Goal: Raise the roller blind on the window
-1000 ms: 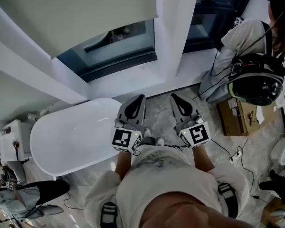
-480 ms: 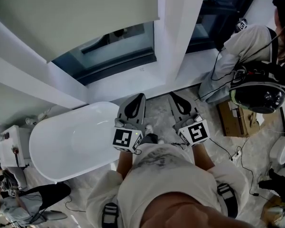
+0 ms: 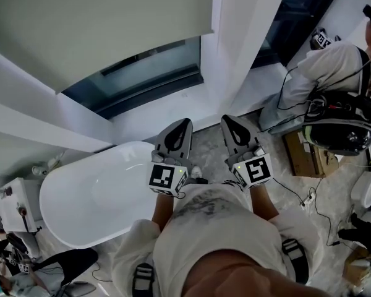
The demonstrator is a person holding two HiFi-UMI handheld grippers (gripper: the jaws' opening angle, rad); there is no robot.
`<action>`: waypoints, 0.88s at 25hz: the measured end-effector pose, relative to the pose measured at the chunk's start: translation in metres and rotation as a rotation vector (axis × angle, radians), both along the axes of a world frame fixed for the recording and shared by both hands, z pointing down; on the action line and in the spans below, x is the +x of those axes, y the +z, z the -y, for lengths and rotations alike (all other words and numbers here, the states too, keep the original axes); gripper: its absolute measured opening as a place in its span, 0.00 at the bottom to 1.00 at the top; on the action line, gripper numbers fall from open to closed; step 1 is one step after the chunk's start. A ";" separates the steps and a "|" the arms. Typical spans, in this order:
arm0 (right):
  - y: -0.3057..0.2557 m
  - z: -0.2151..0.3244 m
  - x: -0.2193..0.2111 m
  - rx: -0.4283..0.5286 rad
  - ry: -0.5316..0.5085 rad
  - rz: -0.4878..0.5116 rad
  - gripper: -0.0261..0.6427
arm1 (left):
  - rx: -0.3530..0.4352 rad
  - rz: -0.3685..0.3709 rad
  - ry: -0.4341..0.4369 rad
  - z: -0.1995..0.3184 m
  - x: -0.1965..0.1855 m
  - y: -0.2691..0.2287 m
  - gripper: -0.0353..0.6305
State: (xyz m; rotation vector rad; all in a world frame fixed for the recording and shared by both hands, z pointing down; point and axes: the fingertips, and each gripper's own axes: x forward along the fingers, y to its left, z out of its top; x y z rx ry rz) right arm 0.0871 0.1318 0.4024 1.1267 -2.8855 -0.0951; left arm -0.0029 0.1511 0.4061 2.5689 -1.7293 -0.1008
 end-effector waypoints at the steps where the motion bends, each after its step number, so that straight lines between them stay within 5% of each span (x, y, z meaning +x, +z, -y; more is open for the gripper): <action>1: -0.001 0.004 -0.002 0.000 0.007 -0.001 0.13 | -0.001 -0.001 0.006 0.005 -0.002 -0.001 0.06; 22: 0.004 0.091 -0.030 -0.012 0.049 -0.011 0.13 | -0.022 0.000 0.043 0.095 -0.026 0.005 0.06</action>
